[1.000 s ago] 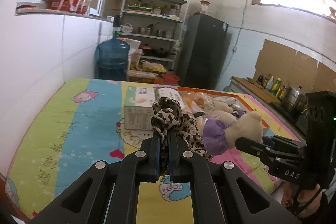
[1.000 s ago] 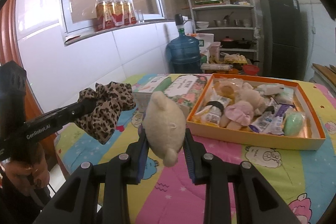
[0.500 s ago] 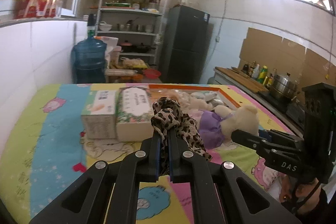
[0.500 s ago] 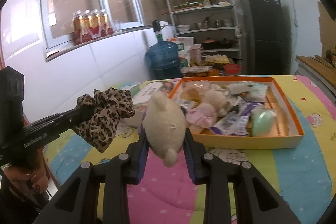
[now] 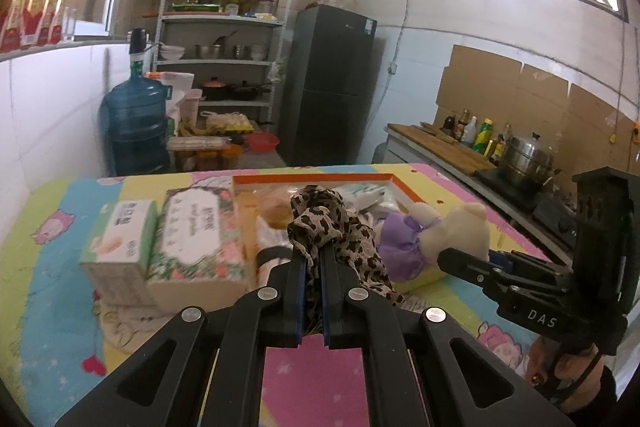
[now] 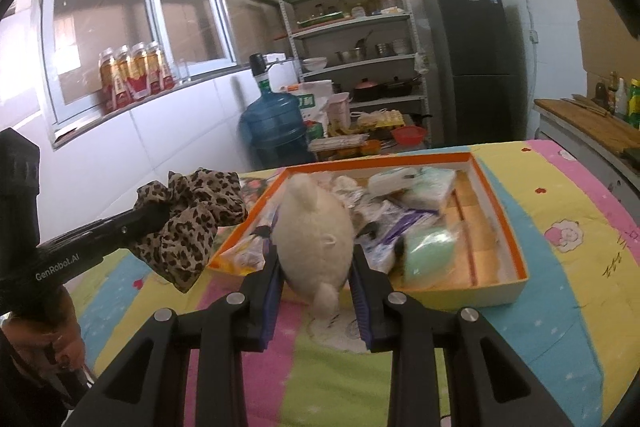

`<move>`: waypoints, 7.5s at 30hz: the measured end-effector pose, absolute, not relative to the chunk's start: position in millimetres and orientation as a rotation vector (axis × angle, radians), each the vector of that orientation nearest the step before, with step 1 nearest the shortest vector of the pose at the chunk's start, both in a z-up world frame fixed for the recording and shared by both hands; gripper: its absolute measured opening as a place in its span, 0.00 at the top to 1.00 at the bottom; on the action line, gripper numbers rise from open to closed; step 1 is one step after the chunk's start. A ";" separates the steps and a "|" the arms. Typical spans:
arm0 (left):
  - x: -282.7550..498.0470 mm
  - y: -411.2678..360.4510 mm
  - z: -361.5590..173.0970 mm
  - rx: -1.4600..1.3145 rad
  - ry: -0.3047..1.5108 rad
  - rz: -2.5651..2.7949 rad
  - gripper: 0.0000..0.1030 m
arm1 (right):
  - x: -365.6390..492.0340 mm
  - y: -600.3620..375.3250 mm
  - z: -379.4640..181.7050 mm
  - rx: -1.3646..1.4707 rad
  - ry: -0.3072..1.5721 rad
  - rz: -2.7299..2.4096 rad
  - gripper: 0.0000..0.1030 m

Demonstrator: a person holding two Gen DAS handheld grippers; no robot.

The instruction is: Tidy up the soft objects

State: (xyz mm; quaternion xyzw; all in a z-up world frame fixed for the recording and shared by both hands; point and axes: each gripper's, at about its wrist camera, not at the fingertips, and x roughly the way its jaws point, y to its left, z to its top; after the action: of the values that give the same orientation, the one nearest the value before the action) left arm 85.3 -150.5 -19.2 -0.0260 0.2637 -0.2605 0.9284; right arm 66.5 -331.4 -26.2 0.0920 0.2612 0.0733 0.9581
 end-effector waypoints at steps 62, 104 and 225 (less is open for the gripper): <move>238.1 -274.9 -82.0 -0.060 0.742 -0.537 0.90 | 170.6 -449.5 -70.9 0.305 0.652 0.072 0.51; 184.7 -237.0 -47.9 -0.070 0.643 -0.507 0.41 | 130.9 -440.9 -53.6 0.347 0.632 0.012 0.27; -134.7 -69.9 -1.3 -0.027 0.331 -0.114 0.41 | -105.6 -204.9 6.7 -0.019 0.314 -0.006 0.27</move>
State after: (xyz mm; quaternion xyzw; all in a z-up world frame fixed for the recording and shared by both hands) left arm -134.7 -69.9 -1.3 -0.0133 0.1646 -0.0567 0.9846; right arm -105.6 -204.9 6.7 -0.0094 0.1566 -0.0031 0.9876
